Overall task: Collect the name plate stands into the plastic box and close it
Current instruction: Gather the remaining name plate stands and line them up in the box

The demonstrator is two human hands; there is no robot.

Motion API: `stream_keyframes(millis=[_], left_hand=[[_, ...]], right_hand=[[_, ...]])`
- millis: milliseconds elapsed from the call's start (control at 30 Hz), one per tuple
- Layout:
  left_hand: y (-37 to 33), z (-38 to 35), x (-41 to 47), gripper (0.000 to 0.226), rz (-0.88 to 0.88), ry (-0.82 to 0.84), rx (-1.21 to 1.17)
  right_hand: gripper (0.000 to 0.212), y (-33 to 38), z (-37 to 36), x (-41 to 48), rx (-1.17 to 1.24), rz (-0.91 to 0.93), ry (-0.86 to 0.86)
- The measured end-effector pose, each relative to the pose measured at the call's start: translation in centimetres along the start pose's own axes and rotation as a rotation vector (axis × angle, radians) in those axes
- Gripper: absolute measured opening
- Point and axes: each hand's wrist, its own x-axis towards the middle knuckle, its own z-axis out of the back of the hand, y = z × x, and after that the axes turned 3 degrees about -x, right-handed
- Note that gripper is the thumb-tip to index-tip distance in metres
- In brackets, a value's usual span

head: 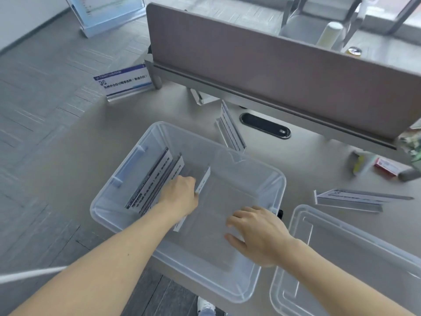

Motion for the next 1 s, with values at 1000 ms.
stream_keyframes(millis=[1000], left_hand=[[0.6, 7.0, -1.3, 0.033, 0.012, -0.031, 0.255]], right_hand=[[0.036, 0.3, 2.9, 0.2, 0.009, -0.005, 0.250]])
